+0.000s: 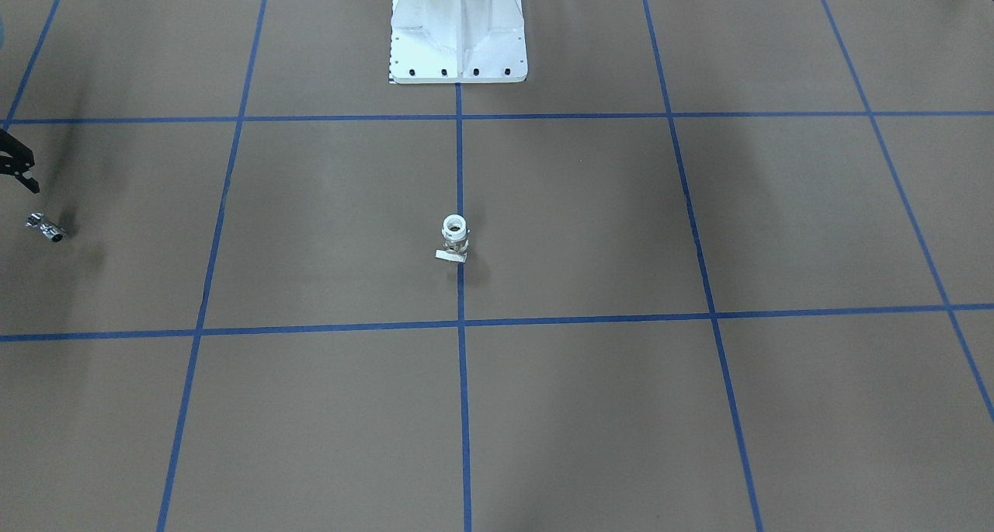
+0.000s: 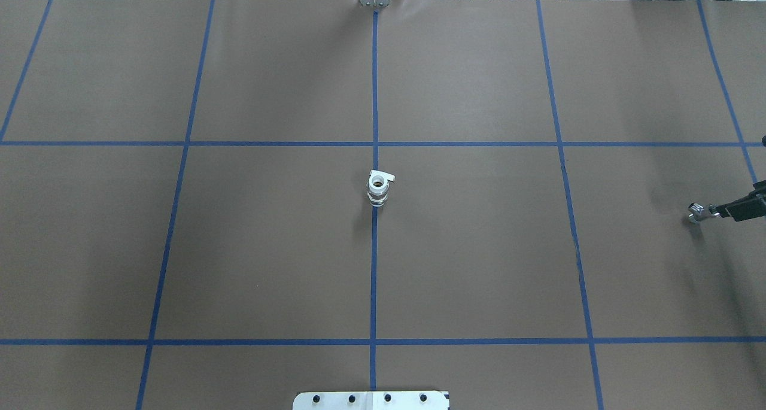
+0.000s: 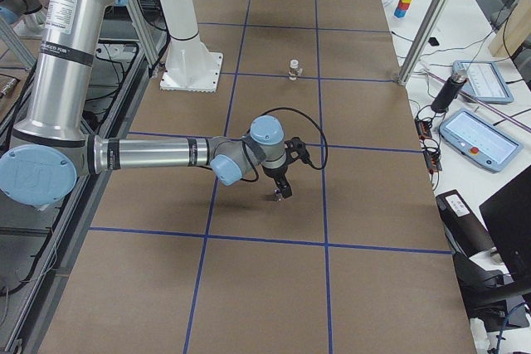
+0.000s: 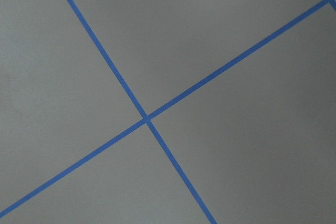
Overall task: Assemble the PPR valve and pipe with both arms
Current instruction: 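Move the right gripper down onto the chrome pipe fitting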
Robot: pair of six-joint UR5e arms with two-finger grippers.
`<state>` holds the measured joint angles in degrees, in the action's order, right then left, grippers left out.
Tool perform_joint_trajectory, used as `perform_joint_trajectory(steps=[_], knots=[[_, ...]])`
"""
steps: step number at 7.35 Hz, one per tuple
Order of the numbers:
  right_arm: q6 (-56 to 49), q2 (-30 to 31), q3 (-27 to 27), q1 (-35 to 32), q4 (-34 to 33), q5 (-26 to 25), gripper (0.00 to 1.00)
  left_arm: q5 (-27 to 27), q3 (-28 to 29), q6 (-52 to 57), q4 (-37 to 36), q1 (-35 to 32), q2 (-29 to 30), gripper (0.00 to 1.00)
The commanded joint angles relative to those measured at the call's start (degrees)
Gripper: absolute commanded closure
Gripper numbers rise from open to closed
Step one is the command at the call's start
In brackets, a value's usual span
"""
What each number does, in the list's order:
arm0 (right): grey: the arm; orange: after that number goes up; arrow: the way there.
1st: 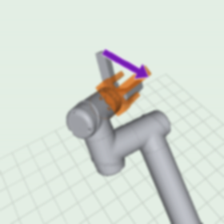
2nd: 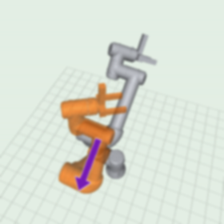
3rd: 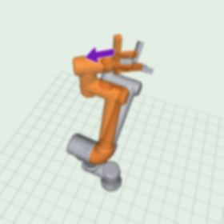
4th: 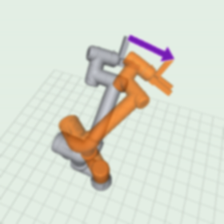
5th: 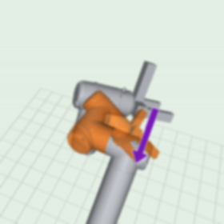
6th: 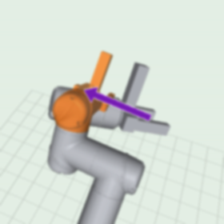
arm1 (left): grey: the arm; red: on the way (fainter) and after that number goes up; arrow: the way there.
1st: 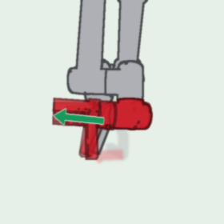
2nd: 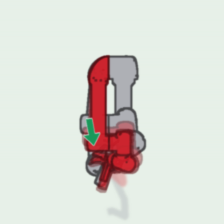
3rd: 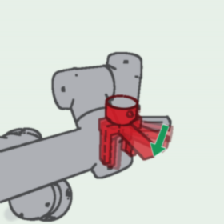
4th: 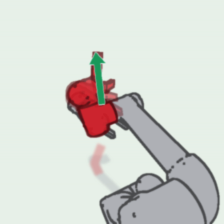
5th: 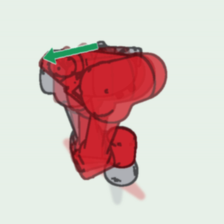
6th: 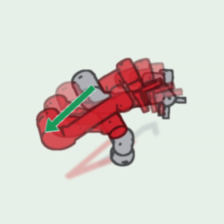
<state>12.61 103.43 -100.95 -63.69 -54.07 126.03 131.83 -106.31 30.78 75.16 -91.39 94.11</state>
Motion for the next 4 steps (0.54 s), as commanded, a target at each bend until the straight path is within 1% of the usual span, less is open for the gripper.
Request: perform_joint_trajectory(steps=[1, 3, 4], knots=[[0.2, -2.1, 3.2, 2.2, 0.5, -2.4, 0.01, 0.1, -0.4, 0.1, 0.2, 0.0, -0.6, 0.00], [0.2, -2.2, 4.4, 4.4, 0.8, -2.4, 0.02, 0.0, 0.1, 0.1, 1.5, 0.1, -0.7, 0.00], [0.1, -2.2, 4.4, 4.8, 0.8, -2.4, 0.07, 0.1, 0.3, 0.1, 2.6, 0.1, -0.9, 0.00]])
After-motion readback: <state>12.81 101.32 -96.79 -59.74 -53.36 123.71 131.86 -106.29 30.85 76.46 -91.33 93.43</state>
